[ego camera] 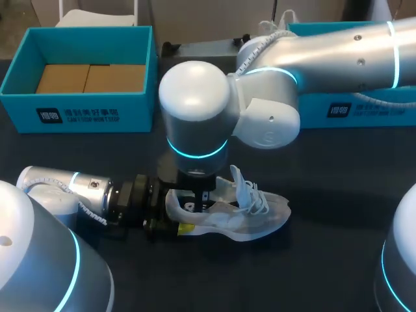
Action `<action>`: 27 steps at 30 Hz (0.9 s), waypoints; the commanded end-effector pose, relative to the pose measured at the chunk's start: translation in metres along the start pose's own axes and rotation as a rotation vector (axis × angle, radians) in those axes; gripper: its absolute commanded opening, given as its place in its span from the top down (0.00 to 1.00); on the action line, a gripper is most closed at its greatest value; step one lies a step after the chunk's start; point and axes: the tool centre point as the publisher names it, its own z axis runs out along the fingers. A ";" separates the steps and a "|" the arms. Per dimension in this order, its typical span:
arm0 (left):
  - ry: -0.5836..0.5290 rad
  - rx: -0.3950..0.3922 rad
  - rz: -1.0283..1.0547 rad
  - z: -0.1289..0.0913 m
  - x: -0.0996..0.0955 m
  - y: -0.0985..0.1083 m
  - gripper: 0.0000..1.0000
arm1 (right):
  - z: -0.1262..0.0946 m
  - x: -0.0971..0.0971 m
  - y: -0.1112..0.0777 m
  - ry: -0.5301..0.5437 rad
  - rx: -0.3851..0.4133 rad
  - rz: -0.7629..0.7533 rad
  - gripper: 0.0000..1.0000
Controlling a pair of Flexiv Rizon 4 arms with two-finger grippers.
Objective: Take the shoe out of the shoebox, open the shoe tongue, remove and reinsert the insole, then place the shoe into the shoebox
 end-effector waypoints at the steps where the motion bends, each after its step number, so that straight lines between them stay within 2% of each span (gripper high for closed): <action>1: -0.002 0.002 0.001 0.000 0.001 0.000 1.00 | 0.008 -0.002 0.000 0.034 0.000 -0.013 1.00; 9: -0.002 0.002 0.001 0.000 0.001 0.000 1.00 | 0.022 0.006 -0.008 0.087 0.007 -0.004 1.00; 13: -0.002 0.002 0.001 0.000 0.001 0.000 1.00 | 0.030 0.007 -0.020 0.103 0.027 0.031 1.00; 19: -0.002 0.002 0.001 0.000 0.001 0.000 1.00 | 0.025 0.002 -0.039 0.070 0.028 0.084 1.00; 26: -0.002 0.002 0.001 0.000 0.001 0.000 1.00 | 0.020 -0.006 -0.051 0.044 0.015 0.117 1.00; 27: -0.002 0.002 0.001 0.000 0.001 0.000 1.00 | 0.021 -0.007 -0.053 0.045 0.015 0.118 0.95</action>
